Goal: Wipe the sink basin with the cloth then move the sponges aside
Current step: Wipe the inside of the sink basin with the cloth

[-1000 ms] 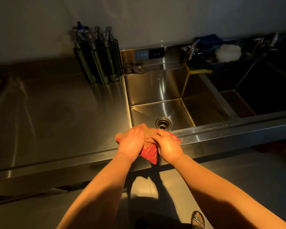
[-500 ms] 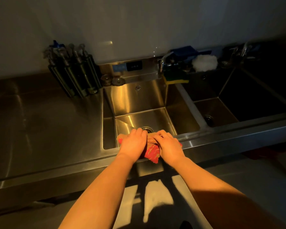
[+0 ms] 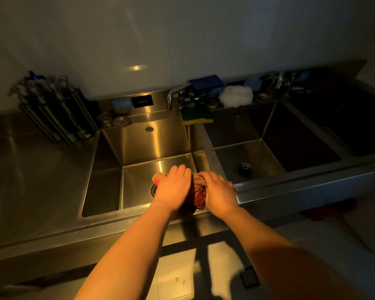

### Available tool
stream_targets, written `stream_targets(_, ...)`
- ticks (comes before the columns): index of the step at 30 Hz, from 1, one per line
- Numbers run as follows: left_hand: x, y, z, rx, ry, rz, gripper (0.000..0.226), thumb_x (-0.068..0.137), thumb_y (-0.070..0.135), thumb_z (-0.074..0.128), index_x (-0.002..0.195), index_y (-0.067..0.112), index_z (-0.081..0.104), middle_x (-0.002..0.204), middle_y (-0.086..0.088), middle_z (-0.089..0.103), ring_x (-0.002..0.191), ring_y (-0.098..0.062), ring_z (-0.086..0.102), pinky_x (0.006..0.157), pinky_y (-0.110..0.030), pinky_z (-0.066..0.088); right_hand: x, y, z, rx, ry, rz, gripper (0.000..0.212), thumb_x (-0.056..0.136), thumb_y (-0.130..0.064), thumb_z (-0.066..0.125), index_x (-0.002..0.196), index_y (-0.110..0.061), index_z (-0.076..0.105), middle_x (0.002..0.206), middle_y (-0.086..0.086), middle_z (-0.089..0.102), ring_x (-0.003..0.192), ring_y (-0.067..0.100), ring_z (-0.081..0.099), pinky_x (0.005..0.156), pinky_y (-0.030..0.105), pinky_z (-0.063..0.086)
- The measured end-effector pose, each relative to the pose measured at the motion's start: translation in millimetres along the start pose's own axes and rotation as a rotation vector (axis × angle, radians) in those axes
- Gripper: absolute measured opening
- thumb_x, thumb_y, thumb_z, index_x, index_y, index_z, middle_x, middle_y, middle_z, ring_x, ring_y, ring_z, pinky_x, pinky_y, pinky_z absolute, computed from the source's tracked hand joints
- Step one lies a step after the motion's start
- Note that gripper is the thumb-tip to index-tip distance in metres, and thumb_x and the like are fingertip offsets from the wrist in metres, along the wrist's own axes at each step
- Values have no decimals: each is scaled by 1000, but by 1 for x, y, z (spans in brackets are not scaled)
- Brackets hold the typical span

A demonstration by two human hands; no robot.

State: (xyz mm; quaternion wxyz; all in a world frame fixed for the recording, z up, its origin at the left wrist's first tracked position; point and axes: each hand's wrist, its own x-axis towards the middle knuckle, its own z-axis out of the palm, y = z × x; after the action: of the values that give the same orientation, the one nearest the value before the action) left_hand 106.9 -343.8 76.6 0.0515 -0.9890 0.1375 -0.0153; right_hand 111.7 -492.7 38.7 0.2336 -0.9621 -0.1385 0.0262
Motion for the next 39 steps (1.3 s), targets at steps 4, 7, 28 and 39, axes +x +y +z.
stream_targets(4, 17, 16, -2, -44, 13, 21, 33, 90, 23, 51, 120, 12, 42, 123, -7, 45, 110, -25, 43, 76, -38, 44, 5, 19, -7, 64, 29, 26, 52, 90, -31, 47, 139, -26, 32, 141, 0, 37, 128, 22, 36, 102, 45, 32)
stream_targets(7, 29, 23, 0, -79, 33, 60, 33, 89, 22, 53, 120, 13, 44, 122, -6, 46, 110, -24, 43, 77, -38, 42, 11, 29, -11, 101, 5, 48, 52, 91, -39, 49, 138, -24, 33, 141, 2, 35, 127, 23, 36, 101, 45, 38)
stream_targets(28, 183, 29, -4, -116, 141, 284, 38, 84, 22, 57, 119, 17, 42, 124, -5, 45, 113, -23, 43, 85, -38, 40, 105, 101, -66, 115, 212, 191, 48, 83, -46, 63, 118, -16, 52, 119, 5, 50, 108, 20, 49, 86, 28, 39)
stream_targets(39, 248, 91, -10, -10, 128, 345, 29, 91, 16, 36, 119, 15, 41, 126, -6, 45, 113, -26, 45, 81, -42, 44, 124, 179, -105, -45, 154, 192, 47, 88, -45, 56, 125, -16, 53, 121, 11, 50, 109, 28, 45, 92, 35, 36)
